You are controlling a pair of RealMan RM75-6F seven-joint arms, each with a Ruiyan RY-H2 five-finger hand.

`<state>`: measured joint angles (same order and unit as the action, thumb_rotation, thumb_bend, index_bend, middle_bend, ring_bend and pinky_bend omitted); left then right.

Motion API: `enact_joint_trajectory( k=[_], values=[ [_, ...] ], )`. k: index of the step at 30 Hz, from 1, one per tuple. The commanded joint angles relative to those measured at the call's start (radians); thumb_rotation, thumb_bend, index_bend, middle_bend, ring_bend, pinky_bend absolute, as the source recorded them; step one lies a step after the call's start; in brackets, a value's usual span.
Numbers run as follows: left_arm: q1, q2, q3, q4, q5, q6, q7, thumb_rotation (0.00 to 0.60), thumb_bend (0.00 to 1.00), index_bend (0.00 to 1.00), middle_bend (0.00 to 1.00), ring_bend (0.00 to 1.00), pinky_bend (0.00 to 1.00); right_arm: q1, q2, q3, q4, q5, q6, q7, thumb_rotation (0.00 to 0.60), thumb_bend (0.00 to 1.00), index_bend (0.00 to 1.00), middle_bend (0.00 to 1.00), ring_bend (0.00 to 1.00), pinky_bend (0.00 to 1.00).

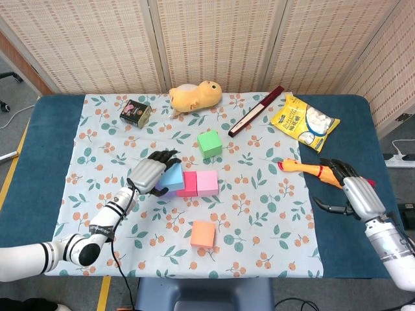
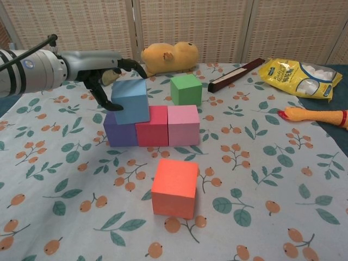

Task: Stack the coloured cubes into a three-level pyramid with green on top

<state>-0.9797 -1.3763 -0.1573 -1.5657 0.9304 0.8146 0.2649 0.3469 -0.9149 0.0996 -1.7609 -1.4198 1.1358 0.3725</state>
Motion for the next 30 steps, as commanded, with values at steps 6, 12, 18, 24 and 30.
enact_joint_trajectory(
  k=[6,12,18,24,30],
  values=[
    [0.005,0.000,-0.001,-0.005,0.015,0.002,-0.003,0.600,0.30,0.16,0.00,0.00,0.09,-0.001,-0.001,0.002,-0.001,0.006,-0.003,-0.005,0.301,0.22,0.00,0.12,0.00,0.06],
    [0.011,0.005,-0.007,-0.017,0.021,0.008,-0.010,0.600,0.30,0.16,0.00,0.00,0.09,-0.003,0.000,0.004,-0.005,0.006,0.000,-0.009,0.302,0.22,0.00,0.12,0.00,0.06],
    [0.011,0.012,-0.020,-0.033,-0.002,0.000,-0.021,0.600,0.30,0.11,0.00,0.00,0.09,-0.003,0.004,0.004,-0.009,0.004,-0.002,-0.008,0.302,0.22,0.00,0.12,0.00,0.06],
    [-0.003,0.022,-0.032,-0.057,-0.082,-0.005,0.009,0.600,0.30,0.09,0.00,0.01,0.10,-0.002,0.005,0.004,-0.011,0.001,-0.006,-0.007,0.301,0.22,0.00,0.12,0.00,0.06],
    [-0.025,0.027,-0.031,-0.079,-0.141,-0.010,0.044,0.600,0.30,0.07,0.00,0.03,0.12,-0.004,0.005,0.003,-0.006,-0.002,-0.006,0.000,0.302,0.22,0.00,0.12,0.00,0.06]
  ],
)
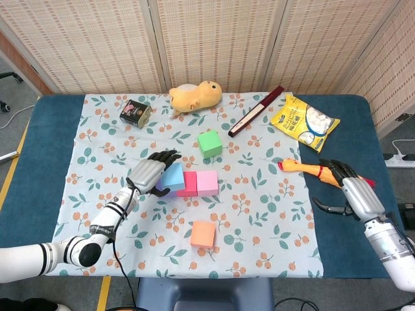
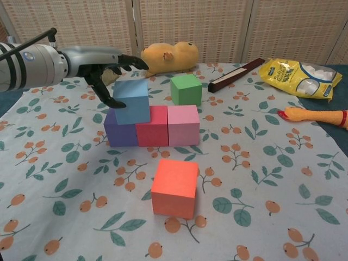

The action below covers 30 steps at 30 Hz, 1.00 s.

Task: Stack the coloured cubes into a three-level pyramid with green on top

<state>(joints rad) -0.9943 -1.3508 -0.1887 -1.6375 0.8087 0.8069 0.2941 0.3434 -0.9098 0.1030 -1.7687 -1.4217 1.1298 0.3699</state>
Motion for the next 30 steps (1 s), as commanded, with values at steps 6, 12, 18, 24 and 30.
enact_joint_trajectory(
  k=[6,12,18,24,30],
  values=[
    [-0.030,-0.003,0.004,-0.002,-0.062,-0.007,0.037,0.600,0.30,0.08,0.00,0.07,0.13,-0.005,0.002,-0.002,0.010,-0.001,0.001,0.012,0.303,0.22,0.00,0.12,0.00,0.06],
    [-0.041,-0.006,0.010,0.000,-0.090,-0.004,0.051,0.600,0.30,0.09,0.04,0.11,0.13,-0.002,-0.005,-0.001,0.022,-0.002,-0.005,0.022,0.303,0.22,0.00,0.12,0.00,0.06],
    [-0.044,-0.014,0.013,0.005,-0.103,0.006,0.053,0.600,0.30,0.10,0.09,0.13,0.13,0.003,-0.008,-0.001,0.025,-0.004,-0.011,0.023,0.302,0.22,0.00,0.12,0.00,0.05],
    [-0.040,-0.023,0.012,0.013,-0.090,0.016,0.040,0.600,0.30,0.10,0.13,0.16,0.14,0.002,-0.011,-0.001,0.029,-0.003,-0.012,0.027,0.304,0.22,0.00,0.12,0.00,0.05],
    [-0.031,-0.031,0.007,0.019,-0.071,0.024,0.020,0.600,0.30,0.12,0.18,0.19,0.14,0.001,-0.011,0.000,0.030,-0.001,-0.009,0.028,0.303,0.22,0.00,0.12,0.00,0.05]
  ],
)
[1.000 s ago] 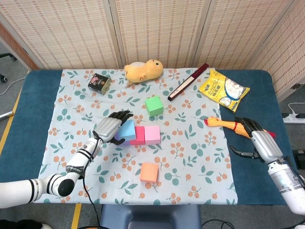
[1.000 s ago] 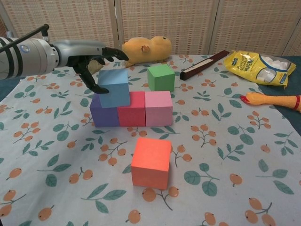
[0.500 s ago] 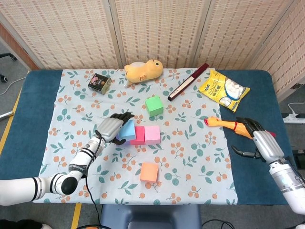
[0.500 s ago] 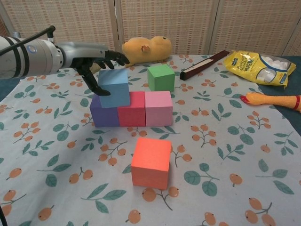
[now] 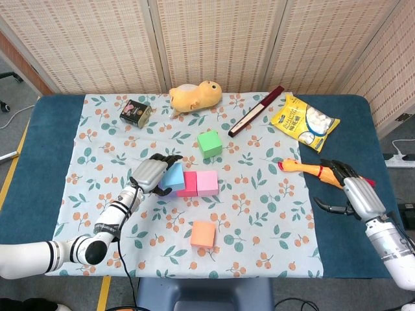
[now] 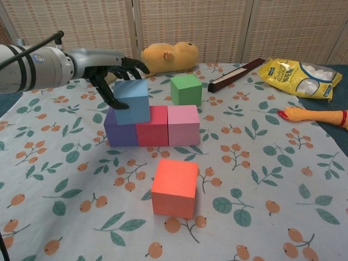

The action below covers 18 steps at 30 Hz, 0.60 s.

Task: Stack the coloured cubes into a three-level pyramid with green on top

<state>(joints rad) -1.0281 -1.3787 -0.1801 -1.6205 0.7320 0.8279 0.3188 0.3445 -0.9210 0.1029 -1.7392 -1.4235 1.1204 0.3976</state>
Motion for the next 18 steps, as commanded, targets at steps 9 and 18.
enact_joint_trajectory(
  k=[9,18],
  values=[
    [0.010,-0.014,-0.007,0.013,0.034,0.010,-0.020,0.600,0.31,0.17,0.22,0.23,0.14,-0.001,0.001,0.002,0.001,0.004,0.001,0.000,0.304,0.22,0.00,0.12,0.00,0.05],
    [0.026,-0.009,-0.017,0.014,0.097,0.017,-0.057,0.600,0.31,0.19,0.25,0.25,0.14,-0.005,0.005,0.005,-0.001,0.008,0.007,0.003,0.305,0.22,0.00,0.12,0.00,0.04]
  ],
)
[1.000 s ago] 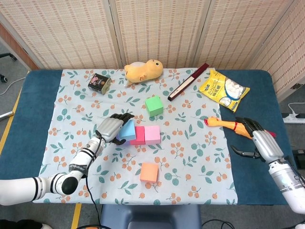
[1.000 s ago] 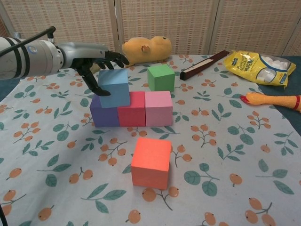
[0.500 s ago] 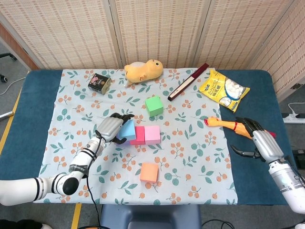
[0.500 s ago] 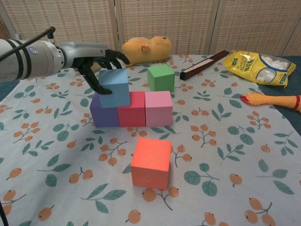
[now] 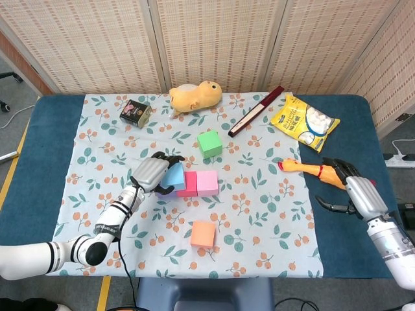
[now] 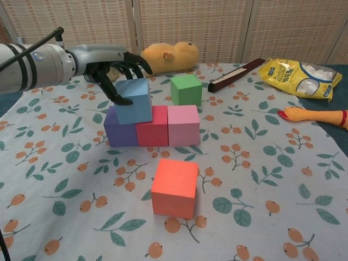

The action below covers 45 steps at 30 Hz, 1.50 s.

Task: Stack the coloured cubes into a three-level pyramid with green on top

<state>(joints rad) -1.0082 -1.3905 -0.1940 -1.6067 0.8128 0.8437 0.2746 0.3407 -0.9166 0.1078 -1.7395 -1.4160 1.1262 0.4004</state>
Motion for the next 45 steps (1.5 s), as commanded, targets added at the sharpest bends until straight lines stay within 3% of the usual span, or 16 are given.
enact_joint_trajectory(
  k=[1,24,45],
  values=[
    [0.008,0.003,-0.004,0.001,0.026,0.002,-0.018,0.600,0.31,0.19,0.25,0.25,0.14,-0.001,0.001,0.000,-0.001,0.001,0.002,0.000,0.305,0.22,0.00,0.12,0.00,0.04],
    [0.039,0.015,0.013,0.075,0.211,-0.039,-0.107,0.600,0.30,0.23,0.25,0.24,0.13,-0.008,-0.001,0.006,-0.021,0.015,0.010,-0.024,0.303,0.22,0.00,0.12,0.00,0.03],
    [0.044,0.015,0.014,0.108,0.285,-0.081,-0.168,0.600,0.30,0.23,0.24,0.22,0.11,-0.008,-0.005,0.014,-0.048,0.040,0.008,-0.064,0.304,0.22,0.00,0.12,0.00,0.02]
  ],
)
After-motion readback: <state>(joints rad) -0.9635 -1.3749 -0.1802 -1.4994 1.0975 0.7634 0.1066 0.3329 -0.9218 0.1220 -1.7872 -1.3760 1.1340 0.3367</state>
